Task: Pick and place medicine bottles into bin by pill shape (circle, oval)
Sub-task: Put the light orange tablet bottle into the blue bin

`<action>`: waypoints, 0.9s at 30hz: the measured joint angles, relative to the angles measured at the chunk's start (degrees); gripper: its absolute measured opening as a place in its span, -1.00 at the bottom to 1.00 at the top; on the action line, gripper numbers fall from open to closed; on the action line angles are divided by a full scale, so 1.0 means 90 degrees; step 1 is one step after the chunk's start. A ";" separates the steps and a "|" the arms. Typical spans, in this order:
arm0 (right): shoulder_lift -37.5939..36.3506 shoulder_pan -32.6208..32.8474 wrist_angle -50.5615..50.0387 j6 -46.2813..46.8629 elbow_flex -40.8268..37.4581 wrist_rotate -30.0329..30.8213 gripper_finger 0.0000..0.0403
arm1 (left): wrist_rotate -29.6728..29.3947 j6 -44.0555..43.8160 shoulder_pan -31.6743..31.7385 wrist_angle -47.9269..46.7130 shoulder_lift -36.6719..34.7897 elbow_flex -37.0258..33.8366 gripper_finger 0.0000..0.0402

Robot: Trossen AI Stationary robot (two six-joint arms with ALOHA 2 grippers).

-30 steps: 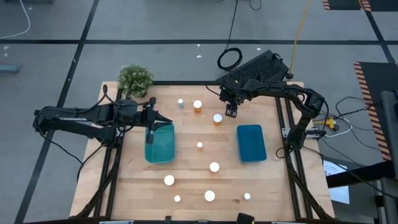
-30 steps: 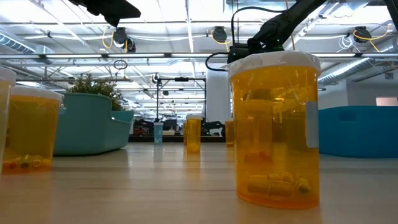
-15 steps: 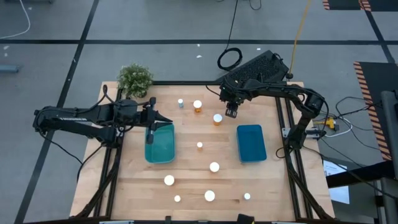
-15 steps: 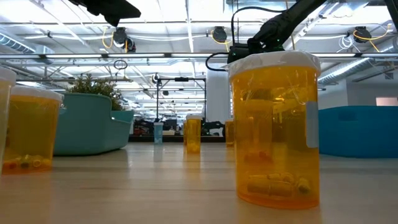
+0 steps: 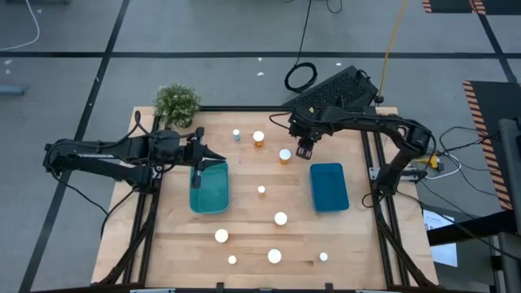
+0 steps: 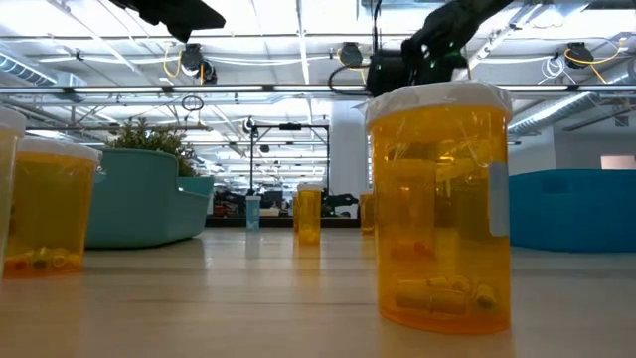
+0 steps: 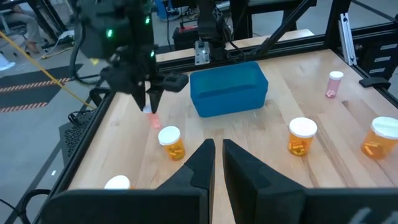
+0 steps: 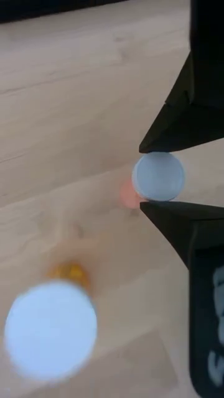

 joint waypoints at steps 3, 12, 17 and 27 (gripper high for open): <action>-0.0344 0.0212 -0.0175 0.0398 0.0000 0.0000 -0.41 | 0.0000 0.0002 0.0000 0.0002 0.0001 0.0000 -0.82; -0.1509 0.1163 -0.0758 0.1590 0.0002 0.0000 -0.42 | 0.0000 0.0075 0.0001 0.0143 0.0002 0.0000 -0.82; -0.1978 0.1737 -0.1066 0.2160 0.0002 0.0003 -0.43 | 0.0000 0.0075 0.0001 0.0141 0.0002 0.0000 -0.82; -0.2319 0.2551 -0.2396 0.3569 0.0005 0.0054 -0.43 | 0.0000 0.0065 0.0000 0.0141 0.0002 0.0000 -0.82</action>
